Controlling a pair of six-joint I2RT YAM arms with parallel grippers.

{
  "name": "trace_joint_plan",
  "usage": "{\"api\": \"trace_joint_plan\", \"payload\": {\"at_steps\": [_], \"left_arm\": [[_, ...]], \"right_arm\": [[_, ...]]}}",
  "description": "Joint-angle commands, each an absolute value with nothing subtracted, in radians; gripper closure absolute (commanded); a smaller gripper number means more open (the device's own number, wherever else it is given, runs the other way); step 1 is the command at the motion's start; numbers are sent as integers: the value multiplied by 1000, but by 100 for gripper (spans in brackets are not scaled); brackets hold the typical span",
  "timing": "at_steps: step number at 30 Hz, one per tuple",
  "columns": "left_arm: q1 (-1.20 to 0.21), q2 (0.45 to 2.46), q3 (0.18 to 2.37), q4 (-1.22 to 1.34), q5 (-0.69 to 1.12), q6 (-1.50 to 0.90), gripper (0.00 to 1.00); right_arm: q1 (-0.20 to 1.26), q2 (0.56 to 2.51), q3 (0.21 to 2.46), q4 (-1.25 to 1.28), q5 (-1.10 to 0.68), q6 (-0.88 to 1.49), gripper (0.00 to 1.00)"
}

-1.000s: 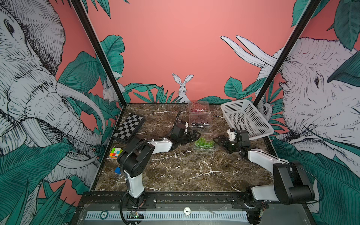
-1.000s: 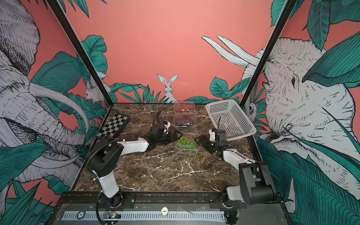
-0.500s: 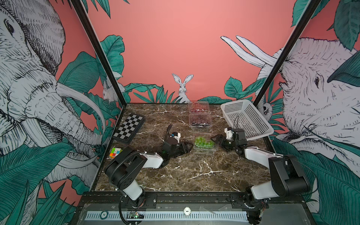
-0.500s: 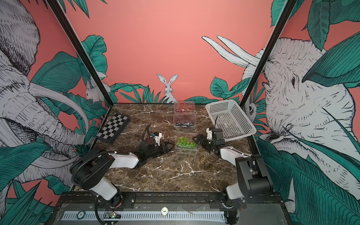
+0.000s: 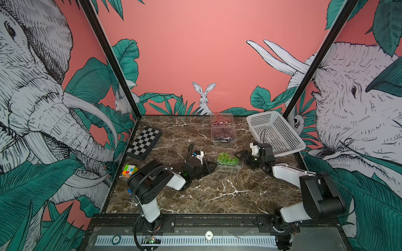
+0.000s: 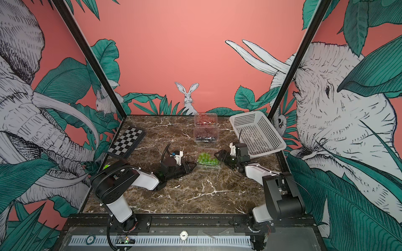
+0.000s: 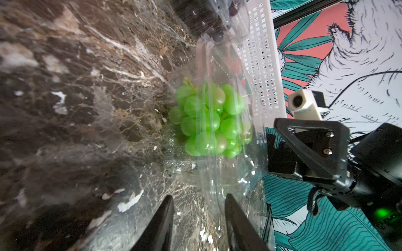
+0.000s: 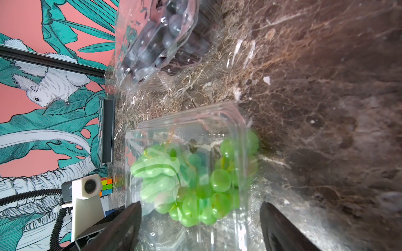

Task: Pack grapes into containers
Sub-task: Close the packing box at the center of the board.

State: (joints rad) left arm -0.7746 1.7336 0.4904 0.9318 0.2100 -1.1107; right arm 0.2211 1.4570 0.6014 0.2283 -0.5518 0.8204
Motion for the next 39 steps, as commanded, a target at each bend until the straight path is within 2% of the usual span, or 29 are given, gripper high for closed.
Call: {"api": "trace_joint_plan", "payload": {"at_steps": [1,9,39], "left_arm": [[-776,1726,481,962,186,-1121,63],[-778,1740,504,943,187,-1119,70],[-797,1782,521,925,195,-1146,79]], "right_arm": [[224,1453,600,272,-537,825,16],[230,1461,588,292,-537,836,16],[266,1475,576,315,-523,854,18]]}}
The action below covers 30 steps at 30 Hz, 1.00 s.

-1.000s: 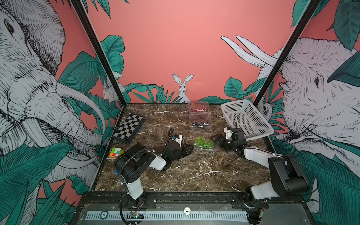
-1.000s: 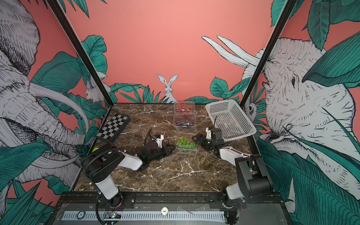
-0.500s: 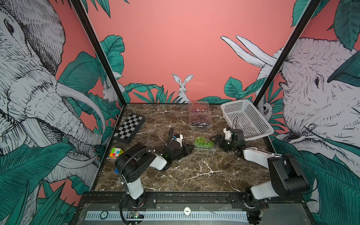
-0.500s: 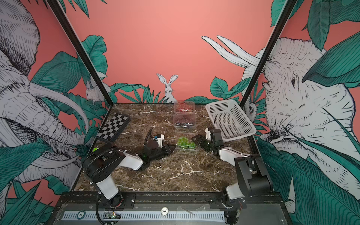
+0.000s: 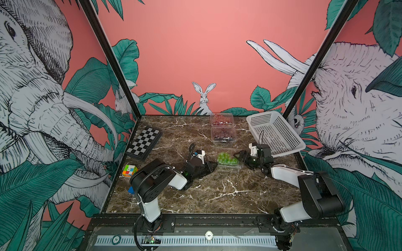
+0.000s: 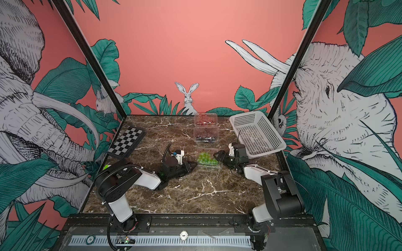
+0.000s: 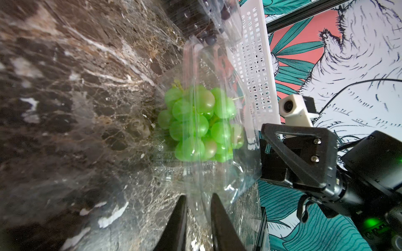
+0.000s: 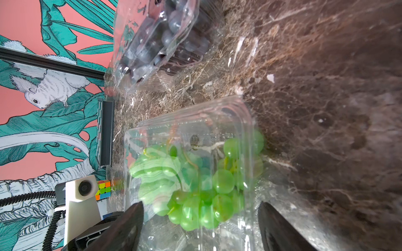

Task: Pack grapes into containers
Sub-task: Close the packing box at the center of the board.

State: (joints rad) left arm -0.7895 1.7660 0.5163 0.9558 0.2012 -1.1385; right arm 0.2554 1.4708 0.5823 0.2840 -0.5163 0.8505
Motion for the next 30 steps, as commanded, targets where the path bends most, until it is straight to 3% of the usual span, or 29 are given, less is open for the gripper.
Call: {"api": "trace_joint_plan", "payload": {"at_steps": [1,7,18,22,26,30], "left_arm": [[-796,1782,521,925,194,-1145,81],[-798,1787,522,930,195,-1147,87],[-801,1785,524,926,197,-1152,87],[-801,1752,523,880,186,-1127,75],[-802,1683,532,774,177,-1069,40],[-802,1564,564,568,127,-961,19]], "right_arm": [[266,1474,575,315,-520,854,18],[268,1480,580,313,-522,854,18],[271,1484,584,311,-523,851,19],[270,1478,589,298,-525,845,19],[269,1456,600,248,-513,813,18],[266,1422,606,193,-492,780,18]]}}
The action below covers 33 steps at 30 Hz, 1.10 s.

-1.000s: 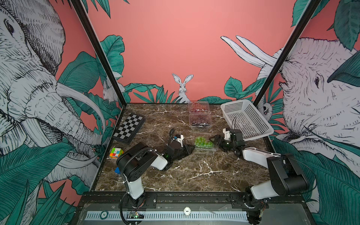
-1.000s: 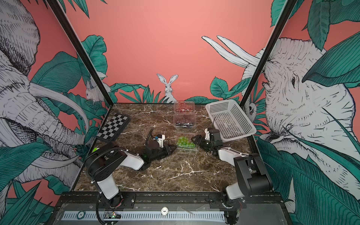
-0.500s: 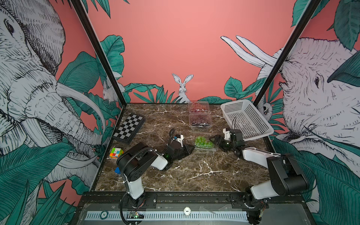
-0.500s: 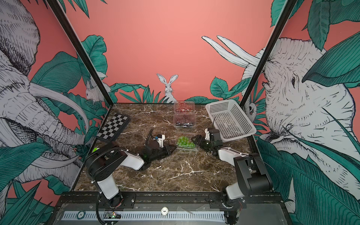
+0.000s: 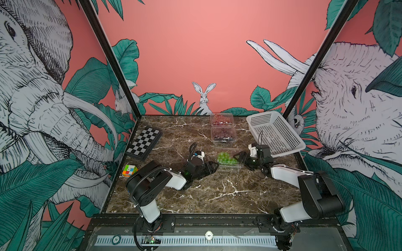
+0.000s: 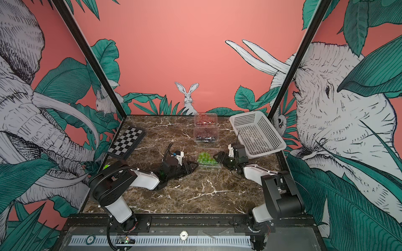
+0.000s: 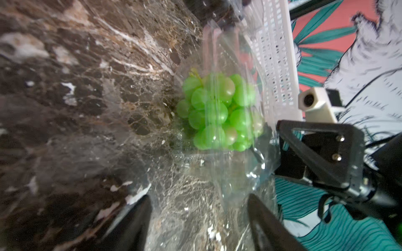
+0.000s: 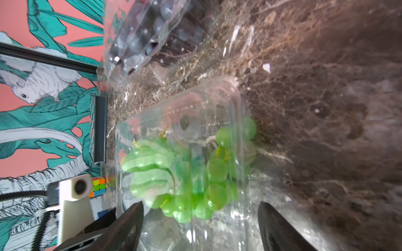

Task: Pack grapes into containers
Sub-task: Close the packing box at the center of the board, then move the packing box to the center of the board.

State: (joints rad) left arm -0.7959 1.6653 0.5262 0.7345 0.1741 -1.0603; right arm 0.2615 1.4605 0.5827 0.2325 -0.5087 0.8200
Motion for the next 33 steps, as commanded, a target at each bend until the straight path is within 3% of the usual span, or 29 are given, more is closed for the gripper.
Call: {"api": "trace_joint_plan", "payload": {"at_steps": [1,4,8,12,33], "left_arm": [[-801,1532,580,510,108,-930,15],[-795,1484,669,324,94,-845,7],[-764,1554,771,285,169,-838,1],[-718,1690,831,433,317,-958,1],[-675,1821,975,446,338,-1000,1]], "right_arm": [[265,1415,607,181,-485,773,18],[266,1408,617,163,-476,761,18],[266,1442,627,194,-493,774,16],[267,1476,642,214,-497,781,16],[282,1588,725,291,-528,842,15]]}}
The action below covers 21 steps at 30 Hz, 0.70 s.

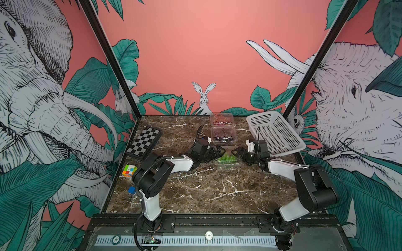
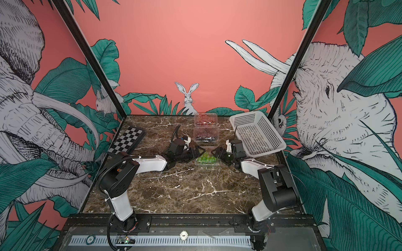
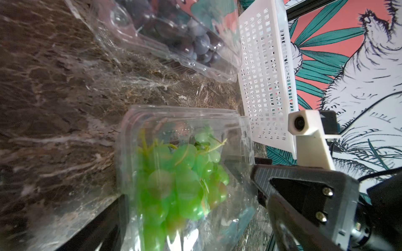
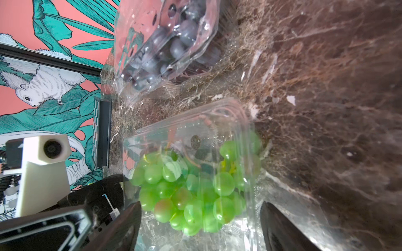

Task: Pack grapes into containers
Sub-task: Move the packing box to the center of the board.

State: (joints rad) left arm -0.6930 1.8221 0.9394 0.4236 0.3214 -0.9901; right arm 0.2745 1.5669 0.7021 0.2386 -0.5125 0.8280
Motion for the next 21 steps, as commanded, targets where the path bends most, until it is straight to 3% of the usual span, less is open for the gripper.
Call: {"api": "trace_joint_plan", "payload": {"at_steps": [1,21], "left_arm": [[-674,1821,978,439,336,-995,1],[-641,1865,1032,426,350,-995,1]], "right_arm": [[282,1593,731,294,-530,844,15],[283,1689,823,287,-522,850,15]]}}
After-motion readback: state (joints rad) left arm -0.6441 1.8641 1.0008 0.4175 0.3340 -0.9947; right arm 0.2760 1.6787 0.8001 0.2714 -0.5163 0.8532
